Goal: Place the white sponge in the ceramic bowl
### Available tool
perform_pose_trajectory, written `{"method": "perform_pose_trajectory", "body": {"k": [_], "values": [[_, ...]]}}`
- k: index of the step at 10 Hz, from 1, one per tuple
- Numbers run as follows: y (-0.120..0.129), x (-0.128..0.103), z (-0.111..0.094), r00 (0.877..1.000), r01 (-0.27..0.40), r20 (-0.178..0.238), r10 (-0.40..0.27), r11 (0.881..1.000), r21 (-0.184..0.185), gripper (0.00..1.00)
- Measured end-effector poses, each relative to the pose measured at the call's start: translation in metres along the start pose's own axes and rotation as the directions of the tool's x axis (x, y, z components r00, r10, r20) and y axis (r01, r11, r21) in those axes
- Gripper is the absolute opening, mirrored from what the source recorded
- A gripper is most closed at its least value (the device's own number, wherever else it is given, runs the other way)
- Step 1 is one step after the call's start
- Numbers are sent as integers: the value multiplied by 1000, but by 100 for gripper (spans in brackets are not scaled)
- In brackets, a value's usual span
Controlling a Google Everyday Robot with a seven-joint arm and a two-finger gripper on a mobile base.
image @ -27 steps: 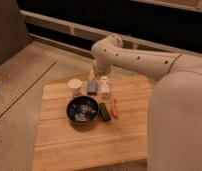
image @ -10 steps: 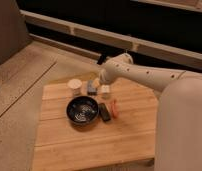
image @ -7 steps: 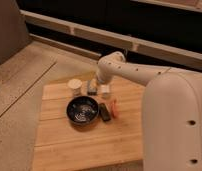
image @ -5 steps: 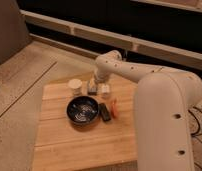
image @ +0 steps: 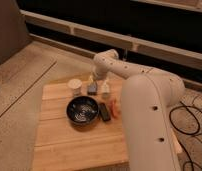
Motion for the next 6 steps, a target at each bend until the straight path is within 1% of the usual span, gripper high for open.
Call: {"method": "perform_pose_trajectory", "body": {"k": [1, 2, 3, 4, 5, 6], "values": [[2, -6, 2, 1000, 16, 23, -16, 1000, -2, 56], [7, -6, 6, 999, 28, 28, -28, 1000, -12, 56], [7, -6, 6, 999, 28, 28, -28, 1000, -13, 56], [7, -5, 6, 999, 28, 27, -27, 1000, -13, 60], [7, -5, 6, 999, 28, 28, -28, 1000, -13, 71], [6, -5, 6, 999, 28, 27, -28, 1000, -12, 79]]}}
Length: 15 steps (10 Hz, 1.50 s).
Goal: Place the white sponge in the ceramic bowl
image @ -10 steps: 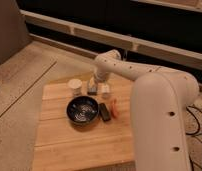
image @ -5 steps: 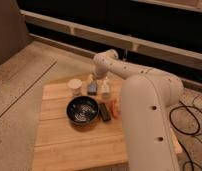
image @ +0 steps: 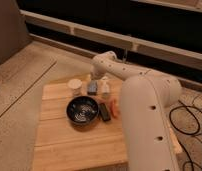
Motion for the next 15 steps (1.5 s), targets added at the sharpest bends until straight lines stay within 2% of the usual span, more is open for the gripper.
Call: {"method": "perform_pose_trajectory", "body": {"k": [2, 5, 8, 10, 14, 15], "values": [[3, 7, 11, 1000, -15, -13, 15, 1000, -21, 80], [33, 4, 39, 998, 46, -38, -48, 997, -55, 80], [38, 6, 57, 994, 81, -71, -85, 995, -53, 80], [28, 17, 67, 990, 63, -122, -67, 997, -36, 80], [6, 32, 77, 974, 8, -225, 3, 999, 46, 80], [1, 36, 81, 966, -2, -258, 21, 997, 73, 73]]}}
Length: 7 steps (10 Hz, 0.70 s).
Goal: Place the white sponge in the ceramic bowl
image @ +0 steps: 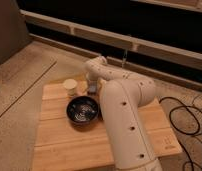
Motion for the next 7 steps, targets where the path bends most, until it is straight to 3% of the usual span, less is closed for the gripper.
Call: {"method": "perform_pose_trajectory", "body": {"k": [4, 7], "values": [[5, -10, 3, 1000, 8, -25, -8, 999, 35, 30], [21, -26, -19, 999, 39, 9, -39, 999, 26, 1]]}}
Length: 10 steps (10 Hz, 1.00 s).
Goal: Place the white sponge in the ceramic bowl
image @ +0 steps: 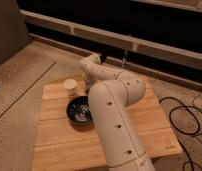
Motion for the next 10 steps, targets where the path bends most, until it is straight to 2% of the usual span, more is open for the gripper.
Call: {"method": "perform_pose_trajectory", "body": {"k": [3, 5, 6, 8, 10], "values": [[17, -3, -35, 998, 45, 52, -44, 999, -24, 0], [22, 7, -50, 997, 42, 68, -41, 999, -25, 0], [26, 26, -66, 996, 39, 83, -38, 999, -10, 0], [40, 48, -80, 994, 50, 97, -50, 999, 4, 0], [72, 64, -88, 989, 100, 107, -101, 995, 8, 0]]}}
